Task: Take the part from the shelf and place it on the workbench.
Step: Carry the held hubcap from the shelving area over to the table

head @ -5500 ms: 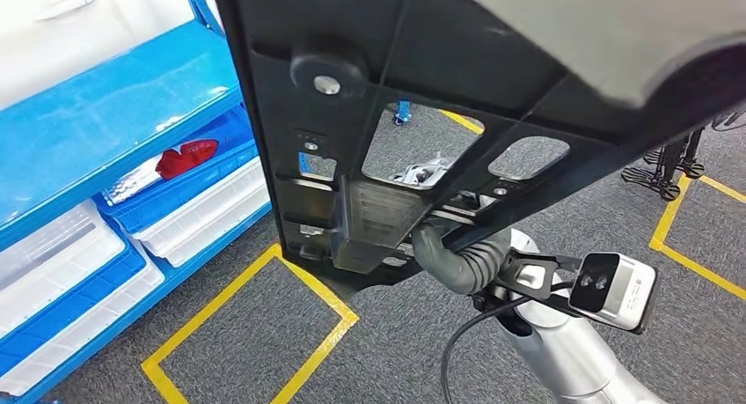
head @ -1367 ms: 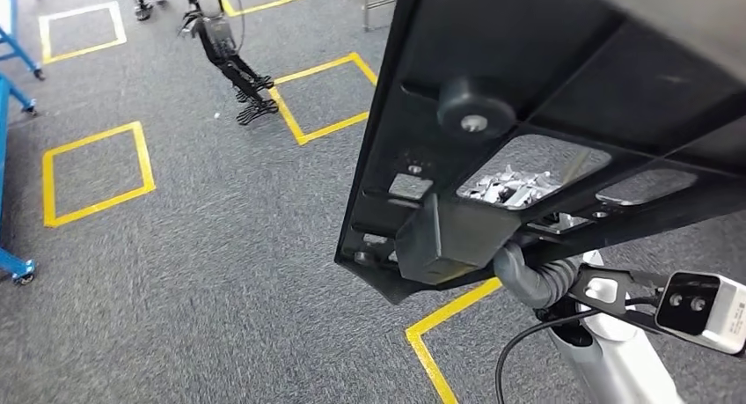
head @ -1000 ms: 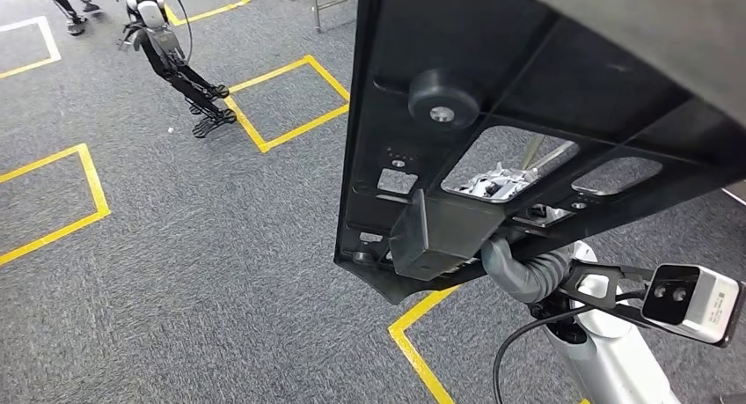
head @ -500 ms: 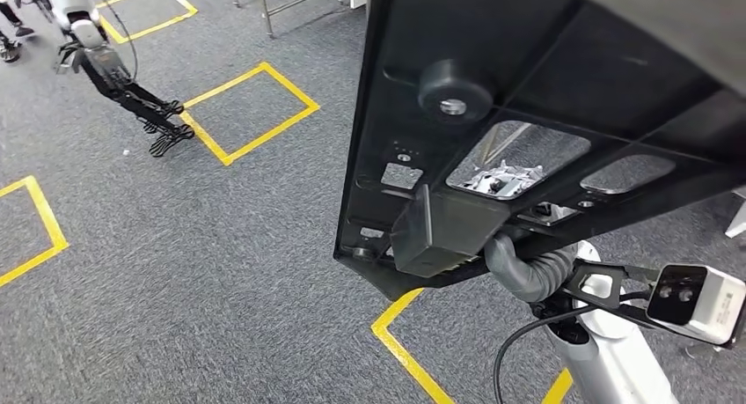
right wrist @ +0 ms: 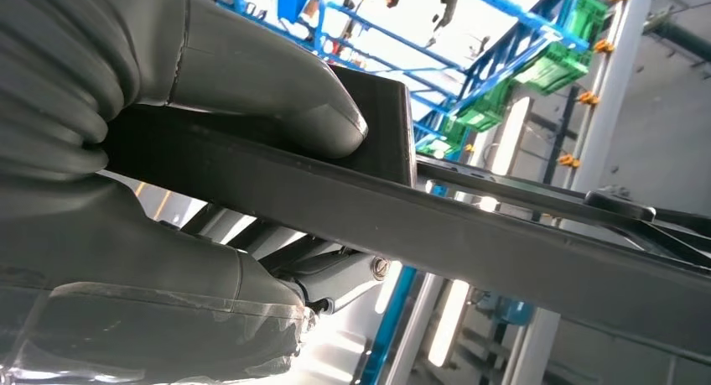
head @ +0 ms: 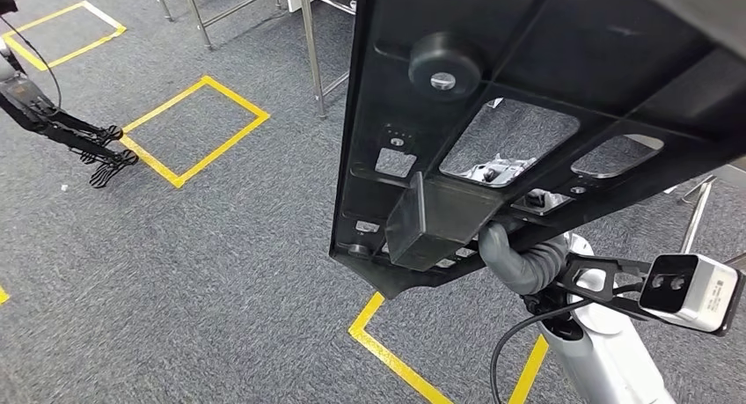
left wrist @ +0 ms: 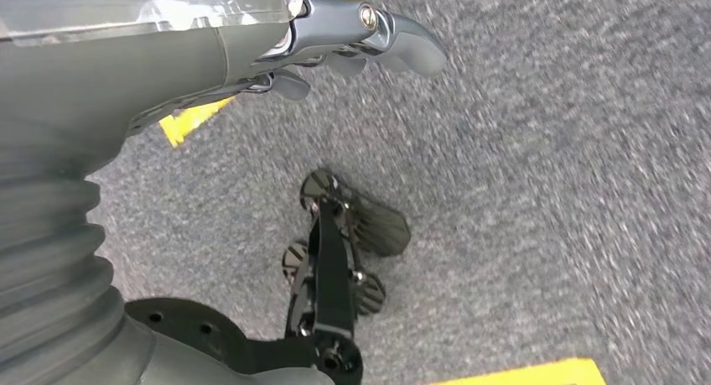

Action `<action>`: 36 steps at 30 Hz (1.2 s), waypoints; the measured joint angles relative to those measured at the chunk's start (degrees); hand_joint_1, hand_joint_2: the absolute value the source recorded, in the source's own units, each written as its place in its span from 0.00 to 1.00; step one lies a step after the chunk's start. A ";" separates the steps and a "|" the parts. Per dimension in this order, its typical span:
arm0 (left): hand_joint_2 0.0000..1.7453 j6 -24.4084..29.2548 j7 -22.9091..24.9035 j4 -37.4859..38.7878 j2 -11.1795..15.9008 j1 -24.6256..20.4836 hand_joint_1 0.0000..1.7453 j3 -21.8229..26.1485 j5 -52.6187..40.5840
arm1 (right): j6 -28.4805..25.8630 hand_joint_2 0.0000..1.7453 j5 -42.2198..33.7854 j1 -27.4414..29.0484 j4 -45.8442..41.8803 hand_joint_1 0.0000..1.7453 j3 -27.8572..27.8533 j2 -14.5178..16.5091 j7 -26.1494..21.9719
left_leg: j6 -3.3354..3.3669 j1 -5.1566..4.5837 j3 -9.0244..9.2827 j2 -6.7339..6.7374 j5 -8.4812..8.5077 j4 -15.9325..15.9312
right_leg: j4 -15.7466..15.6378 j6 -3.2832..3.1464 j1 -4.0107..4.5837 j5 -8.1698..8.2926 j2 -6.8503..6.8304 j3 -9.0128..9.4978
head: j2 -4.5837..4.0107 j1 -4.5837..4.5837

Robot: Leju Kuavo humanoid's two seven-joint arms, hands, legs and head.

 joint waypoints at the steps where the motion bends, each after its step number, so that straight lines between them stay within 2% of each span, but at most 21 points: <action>1: 1.00 0.02 0.04 -0.01 -0.03 -0.08 0.00 0.01 0.00 | -0.04 1.00 0.01 0.03 0.00 1.00 0.01 0.02 -0.01 | 0.33 0.07 0.13 0.52 0.14 -0.24 | 0.04 0.31 -0.05 -0.05 0.05 -0.07 | 0.00 0.01; 3: 1.00 0.02 0.07 -0.02 -0.08 -0.24 0.00 0.01 0.00 | -0.15 1.00 0.04 -0.06 -0.01 1.00 0.01 0.02 -0.01 | 1.07 0.32 0.44 1.63 0.43 -0.84 | 2.29 0.81 0.13 -1.56 -1.89 -1.13 | 0.00 0.24; 5: 1.00 -0.01 0.08 -0.02 -0.11 -0.22 0.00 0.01 -0.01 | -0.35 1.00 0.08 -0.13 0.01 1.00 0.05 0.06 -0.01 | 1.49 0.31 0.58 2.74 0.46 -1.07 | 8.89 1.20 0.06 -4.91 -4.61 -4.36 | 0.00 0.51; 6: 1.00 -0.03 0.09 -0.02 -0.11 -0.16 0.00 0.01 -0.02 | -0.44 1.00 0.08 -0.10 0.03 1.00 0.10 0.08 -0.01 | 1.57 0.27 0.57 3.34 0.41 -1.06 | 12.77 1.40 -0.12 -6.37 -5.20 -6.34 | 0.01 0.56; 8: 1.00 -0.04 0.09 -0.02 -0.11 -0.09 0.00 0.01 -0.02 | -0.54 1.00 0.10 -0.01 0.11 1.00 0.27 0.10 0.01 | 1.53 0.24 0.65 4.57 0.24 -1.03 | 16.11 1.72 -0.47 -6.59 -5.71 -8.19 | 0.00 0.57; 9: 1.00 -0.04 0.09 -0.02 -0.11 -0.08 0.00 0.01 -0.02 | -0.56 1.00 0.11 0.00 0.14 1.00 0.34 0.10 0.01 | 1.43 0.25 0.77 5.15 0.12 -1.00 | 14.40 1.79 -0.59 -5.16 -6.02 -7.39 | 0.00 0.58; 11: 1.00 -0.10 0.09 -0.02 -0.14 -0.11 0.00 0.01 -0.07 | -0.63 1.00 0.14 -0.04 0.15 1.00 0.42 0.10 0.00 | 1.05 0.17 1.14 6.15 -0.25 -0.90 | 6.30 1.63 -0.51 -1.50 -7.89 -3.26 | 0.00 0.58; 13: 1.00 -0.16 0.11 -0.02 -0.15 -0.14 0.00 -0.01 -0.26 | -0.78 1.00 0.24 -0.09 0.12 1.00 0.46 0.14 -0.04 | 0.42 -0.11 1.47 7.00 -0.67 -0.79 | 0.63 1.06 -0.10 0.16 -9.39 -0.44 | 0.00 0.51; 14: 1.00 -0.16 0.16 -0.02 -0.15 -0.16 0.00 -0.01 -0.42 | -0.87 1.00 0.30 -0.06 0.11 1.00 0.48 0.16 -0.10 | 0.08 -0.25 1.62 7.43 -0.82 -0.81 | -0.16 0.74 0.14 0.08 -9.49 -0.13 | -0.01 0.46; 16: 1.00 -0.08 0.32 -0.02 -0.15 -0.24 0.00 -0.01 -0.68 | -1.03 1.00 0.36 0.17 0.10 1.00 0.48 0.14 -0.38 | -0.55 -0.23 1.93 8.28 -1.09 -0.90 | -0.34 0.13 0.15 0.22 -8.23 -0.12 | -0.01 0.44; 18: 1.00 0.01 0.46 -0.02 -0.19 -0.26 0.00 -0.01 -0.79 | -1.11 1.00 0.33 0.40 0.10 1.00 0.46 0.05 -0.85 | -1.11 -0.02 1.42 7.03 -2.59 1.00 | -0.81 -0.54 -0.10 0.48 -7.16 0.21 | 0.00 0.28; 21: 1.00 0.07 0.55 0.00 -0.23 -0.03 0.00 -0.01 -0.82 | -1.13 1.00 0.28 0.74 0.20 1.00 0.54 0.04 -1.17 | -1.51 0.20 -3.67 3.82 -7.88 11.86 | -1.00 -1.17 -0.14 0.61 -5.52 0.39 | 0.01 -0.09; 22: 1.00 0.08 0.55 0.00 -0.23 0.09 0.00 -0.01 -0.79 | -1.11 1.00 0.28 0.92 0.30 1.00 0.57 0.04 -1.19 | -1.56 0.22 -5.44 3.51 -8.82 15.11 | -0.95 -1.22 -0.06 0.59 -4.86 0.38 | 0.00 -0.12; 23: 1.00 0.09 0.55 0.00 -0.23 0.21 0.00 -0.01 -0.75 | -1.09 1.00 0.28 1.08 0.41 1.00 0.58 0.04 -1.22 | -1.54 0.21 -6.34 3.37 -8.56 16.36 | -0.87 -1.25 0.01 0.56 -4.17 0.38 | 0.00 -0.14; 25: 1.00 0.09 0.54 -0.01 -0.23 0.32 0.00 -0.01 -0.67 | -0.93 1.00 0.26 1.25 0.57 1.00 0.60 0.04 -1.40 | -1.24 0.22 -4.85 2.97 -4.83 11.85 | -0.65 -1.16 0.07 0.48 -2.71 0.43 | -0.01 -0.14; 27: 1.00 0.09 0.46 -0.01 -0.22 0.30 0.00 -0.01 -0.66 | -0.66 1.00 0.22 1.27 0.62 1.00 0.60 0.04 -1.73 | -0.68 0.27 -1.46 0.83 -1.02 3.65 | -0.36 -0.86 0.10 0.35 -1.46 0.35 | -0.01 -0.14; 29: 1.00 0.11 0.37 -0.02 -0.21 0.30 0.00 -0.01 -0.66 | -0.50 1.00 0.19 1.38 0.69 1.00 0.59 0.03 -2.02 | -0.22 0.17 0.12 -0.74 -0.08 -0.03 | -0.21 -0.26 -0.03 0.39 -0.43 0.00 | 0.00 -0.17; 31: 1.00 0.12 0.32 -0.02 -0.26 0.25 0.00 -0.01 -0.66 | -0.49 1.00 0.17 1.56 0.75 1.00 0.54 -0.01 -2.14 | 0.29 0.07 0.33 -0.03 0.01 -0.36 | -0.30 0.50 -0.22 0.55 0.39 -0.26 | 0.00 -0.22; 32: 1.00 0.12 0.31 -0.02 -0.31 0.19 0.00 -0.01 -0.66 | -0.50 1.00 0.17 1.61 0.75 1.00 0.49 -0.05 -2.17 | 0.66 0.13 0.47 0.51 0.17 -0.62 | -0.06 0.81 -0.21 0.35 -0.11 -0.39 | 0.00 -0.20; 34: 1.00 0.12 0.28 -0.01 -0.39 0.15 0.00 0.00 -0.66 | -0.51 1.00 0.16 1.57 0.77 1.00 0.42 -0.14 -2.21 | 1.35 0.37 0.72 1.75 0.46 -1.18 | 3.26 1.37 -0.08 -1.79 -2.77 -1.93 | 0.01 0.06; 36: 1.00 0.12 0.27 -0.01 -0.39 0.26 0.00 0.01 -0.66 | -0.51 1.00 0.16 1.60 0.84 1.00 0.42 -0.19 -2.23 | 1.63 0.35 0.75 2.97 0.43 -1.27 | 10.90 1.87 -0.25 -5.59 -5.18 -5.60 | 0.01 0.31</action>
